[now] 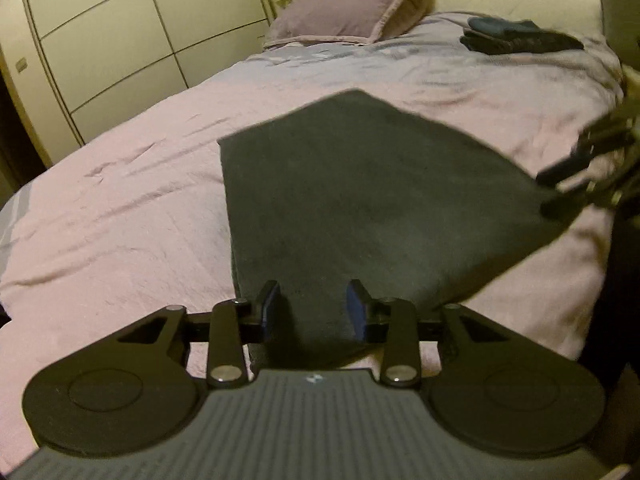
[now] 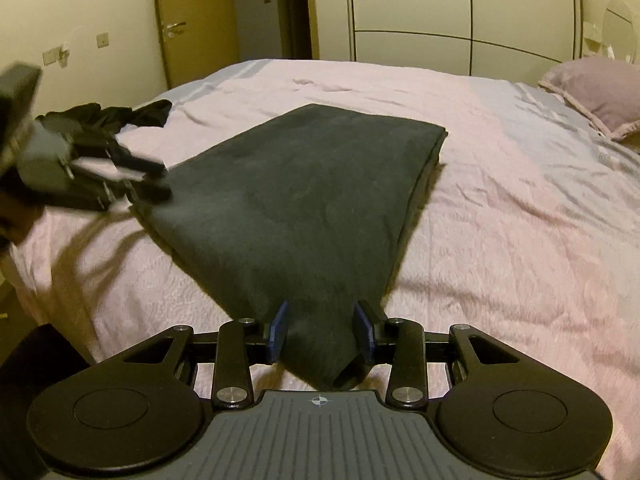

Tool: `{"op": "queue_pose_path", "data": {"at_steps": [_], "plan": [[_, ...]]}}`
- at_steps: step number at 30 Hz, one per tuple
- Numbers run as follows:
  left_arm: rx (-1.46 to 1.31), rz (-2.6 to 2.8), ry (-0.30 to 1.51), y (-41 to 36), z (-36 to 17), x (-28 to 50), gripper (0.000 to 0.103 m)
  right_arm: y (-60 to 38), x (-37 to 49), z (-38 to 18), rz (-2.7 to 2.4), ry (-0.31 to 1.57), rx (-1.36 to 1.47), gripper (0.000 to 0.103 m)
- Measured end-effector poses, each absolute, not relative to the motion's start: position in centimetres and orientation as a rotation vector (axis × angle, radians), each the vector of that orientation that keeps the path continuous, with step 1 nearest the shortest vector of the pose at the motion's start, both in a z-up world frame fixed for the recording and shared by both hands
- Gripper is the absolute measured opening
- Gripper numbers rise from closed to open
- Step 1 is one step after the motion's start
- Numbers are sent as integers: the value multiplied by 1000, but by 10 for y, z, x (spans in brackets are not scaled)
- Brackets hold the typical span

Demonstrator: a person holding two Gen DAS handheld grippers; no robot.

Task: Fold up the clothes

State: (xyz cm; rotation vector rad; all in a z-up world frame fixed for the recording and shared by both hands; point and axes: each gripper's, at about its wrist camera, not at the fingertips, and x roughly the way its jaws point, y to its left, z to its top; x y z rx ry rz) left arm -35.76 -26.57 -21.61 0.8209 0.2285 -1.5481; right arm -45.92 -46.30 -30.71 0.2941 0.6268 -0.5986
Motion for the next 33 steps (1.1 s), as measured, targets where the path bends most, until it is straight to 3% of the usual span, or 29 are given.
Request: {"op": "queue_pose_path", "data": {"at_steps": [7,11,15,17,22,23,24,26,27,28,29,31,32,33], "plan": [[993,-1572,-84,-227,-218,-371,39,-436,-462,-291,-641,658,181,39],[1086,-1572,-267,-205,-219,-379,59,-401,-452,-294,-625,680,-45,40],[1239,-1558,-453,-201,-235,-396,59,-382,-424,-308,-564,751,-296,41],[1330,-1521,-515,-210,-253,-401,60,-378,-407,-320,-529,805,-413,53],[1416,-1434,-575,-240,-275,-395,59,-388,-377,-339,-495,876,-560,57],[1421,-1438,-567,-243,-277,-392,54,-390,-373,-340,-495,879,-580,57],[1433,-1447,-552,-247,-278,-391,43,-393,-369,-343,-486,889,-598,57],[1463,-1457,-533,-250,-279,-392,34,-399,-365,-343,-463,905,-612,57],[1468,-1459,-527,-250,-277,-394,29,-402,-365,-341,-449,908,-606,54],[1464,-1461,-519,-249,-273,-396,28,-406,-372,-335,-435,899,-601,40],[1455,-1463,-506,-249,-267,-399,26,-409,-379,-328,-420,889,-595,33],[1425,-1464,-470,-251,-252,-406,24,-411,-396,-313,-393,871,-615,29],[1404,-1486,-458,-249,-244,-411,24,-410,-406,-307,-392,869,-649,18],[1368,-1537,-444,-243,-233,-419,24,-415,-419,-298,-429,870,-676,18]]}}
